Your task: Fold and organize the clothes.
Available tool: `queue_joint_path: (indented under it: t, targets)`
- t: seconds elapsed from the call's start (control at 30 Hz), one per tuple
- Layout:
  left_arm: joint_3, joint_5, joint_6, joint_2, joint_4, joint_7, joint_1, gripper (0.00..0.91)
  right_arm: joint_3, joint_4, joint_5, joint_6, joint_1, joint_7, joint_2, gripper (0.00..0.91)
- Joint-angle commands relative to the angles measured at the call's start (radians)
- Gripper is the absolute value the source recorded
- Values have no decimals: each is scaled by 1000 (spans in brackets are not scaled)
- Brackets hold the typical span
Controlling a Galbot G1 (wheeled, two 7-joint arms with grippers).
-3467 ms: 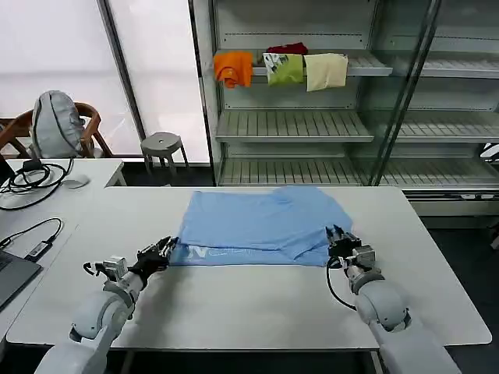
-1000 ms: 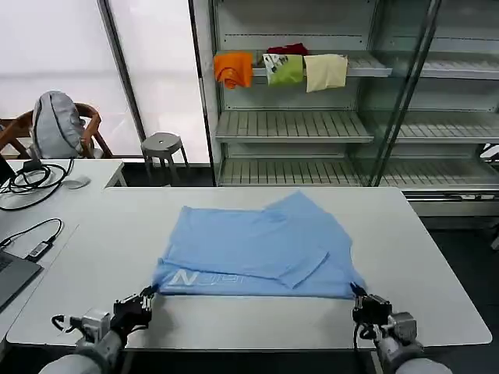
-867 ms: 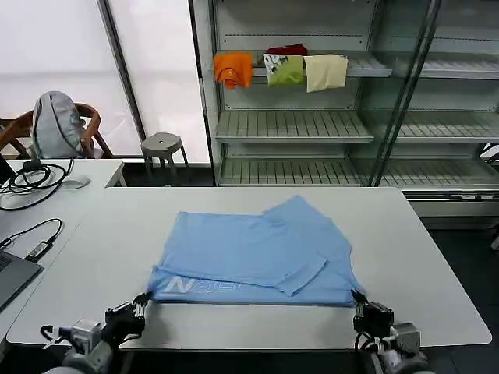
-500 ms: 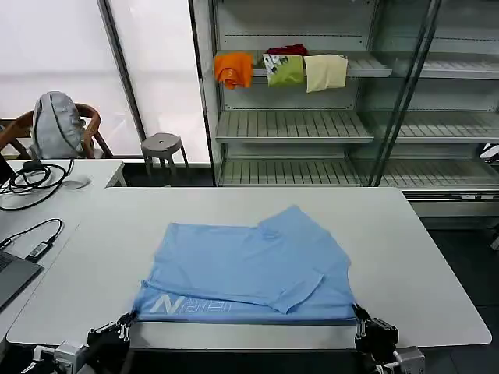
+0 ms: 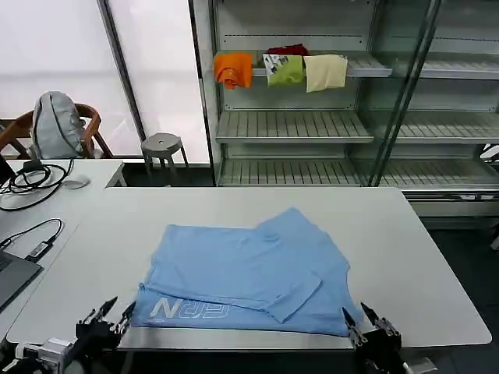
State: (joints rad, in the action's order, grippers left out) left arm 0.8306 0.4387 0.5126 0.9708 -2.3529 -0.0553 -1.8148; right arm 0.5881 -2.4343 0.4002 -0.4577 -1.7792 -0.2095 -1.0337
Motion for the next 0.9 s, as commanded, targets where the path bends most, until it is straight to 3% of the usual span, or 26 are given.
queue_joint_path:
  t: [0.03, 0.1, 0.2, 0.23, 0.53, 0.73, 0.9]
  targets:
    - [-25, 22, -17, -51, -7, 12, 176, 907, -4, 11, 60, -14, 167, -38, 14, 907]
    - [-80, 16, -29, -72, 66, 22, 259, 907, -50, 85, 82, -74, 327, -67, 35, 907]
    - [-176, 31, -47, -87, 151, 25, 359, 907, -98, 149, 91, -103, 465, -86, 54, 907]
    - [-199, 42, -52, -92, 185, 28, 392, 907, -152, 218, 115, -120, 557, -118, 54, 907]
    - [-324, 213, 16, -141, 425, 24, 702, 907, -454, 569, 181, -122, 1063, -199, -35, 907]
    - [-387, 235, 35, -137, 587, 49, 825, 907, -602, 781, 224, -123, 1251, -237, -138, 907]
    - [-443, 252, 36, -120, 699, 82, 900, 907, -645, 914, 241, -123, 1326, -233, -192, 907]
